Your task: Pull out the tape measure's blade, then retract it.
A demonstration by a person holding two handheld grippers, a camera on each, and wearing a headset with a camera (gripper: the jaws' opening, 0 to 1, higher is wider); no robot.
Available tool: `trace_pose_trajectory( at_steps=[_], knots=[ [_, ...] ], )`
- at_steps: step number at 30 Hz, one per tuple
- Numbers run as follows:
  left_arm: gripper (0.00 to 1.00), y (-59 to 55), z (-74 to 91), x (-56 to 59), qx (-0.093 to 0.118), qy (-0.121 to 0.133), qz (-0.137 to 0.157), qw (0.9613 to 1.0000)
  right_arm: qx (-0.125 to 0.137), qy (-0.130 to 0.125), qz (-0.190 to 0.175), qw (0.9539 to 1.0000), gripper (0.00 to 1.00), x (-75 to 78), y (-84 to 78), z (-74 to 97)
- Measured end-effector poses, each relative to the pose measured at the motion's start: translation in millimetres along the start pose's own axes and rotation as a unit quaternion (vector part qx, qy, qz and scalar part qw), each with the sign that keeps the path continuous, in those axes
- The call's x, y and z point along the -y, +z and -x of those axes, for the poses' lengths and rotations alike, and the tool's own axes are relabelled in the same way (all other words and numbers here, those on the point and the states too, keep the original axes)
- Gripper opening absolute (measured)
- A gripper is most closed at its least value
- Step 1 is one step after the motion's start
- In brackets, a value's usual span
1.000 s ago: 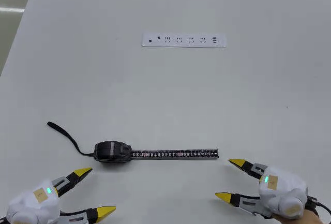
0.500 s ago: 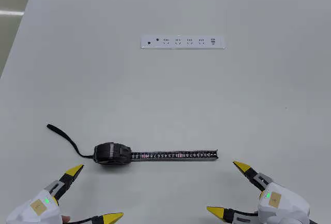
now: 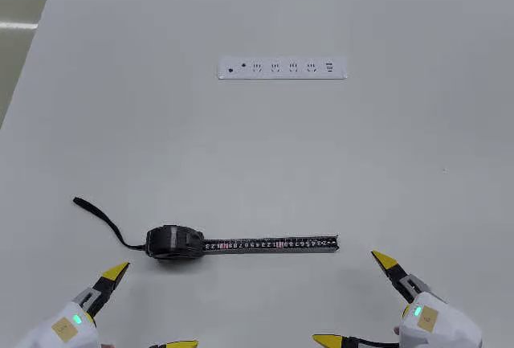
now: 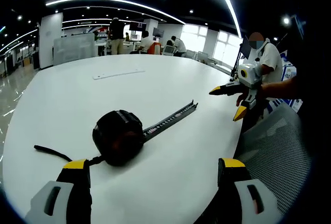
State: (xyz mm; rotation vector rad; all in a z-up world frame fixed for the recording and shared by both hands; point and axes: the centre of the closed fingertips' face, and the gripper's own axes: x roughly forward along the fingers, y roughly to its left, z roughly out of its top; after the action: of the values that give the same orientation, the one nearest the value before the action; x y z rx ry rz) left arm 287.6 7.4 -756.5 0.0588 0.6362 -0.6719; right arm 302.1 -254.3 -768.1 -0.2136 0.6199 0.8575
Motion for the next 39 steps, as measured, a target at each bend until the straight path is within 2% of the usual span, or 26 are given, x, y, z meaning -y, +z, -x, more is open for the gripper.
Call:
trace_pose_trajectory(
  at_steps=[6, 11, 17, 23, 31, 34, 39],
  knots=[
    [1.00, 7.9, 3.0, -1.7, 0.014, 0.010, 0.001, 0.9998, -0.008, 0.003, 0.007, 0.9999, 1.00, -2.0, -2.9, -0.2],
    [1.00, 1.3, 4.3, -4.5, 0.012, 0.007, 0.000, 0.9999, -0.008, 0.005, 0.007, 0.9999, 1.00, -1.8, -4.1, -0.2],
    [1.00, 5.6, 3.4, -1.7, 0.012, 0.007, -0.003, 0.9999, -0.009, 0.005, 0.009, 0.9999, 1.00, -0.2, -4.2, -0.7],
    [1.00, 10.4, 2.7, 0.3, 0.014, 0.009, 0.012, 0.9998, -0.009, 0.006, 0.010, 0.9999, 1.00, 2.2, -3.4, -1.5],
    [1.00, 11.1, 1.9, -5.7, 0.008, 0.039, 0.019, 0.9990, -0.011, 0.010, 0.021, 0.9997, 0.99, 6.9, -5.1, -2.3],
    [1.00, 11.0, 1.6, -11.8, 0.005, 0.063, 0.031, 0.9975, -0.008, 0.015, 0.028, 0.9995, 0.98, 7.1, -3.5, -1.9],
    [1.00, 13.7, -2.2, -11.5, 0.006, 0.077, 0.032, 0.9965, -0.008, 0.028, 0.040, 0.9988, 0.96, 7.2, -6.3, -3.2]
  ],
)
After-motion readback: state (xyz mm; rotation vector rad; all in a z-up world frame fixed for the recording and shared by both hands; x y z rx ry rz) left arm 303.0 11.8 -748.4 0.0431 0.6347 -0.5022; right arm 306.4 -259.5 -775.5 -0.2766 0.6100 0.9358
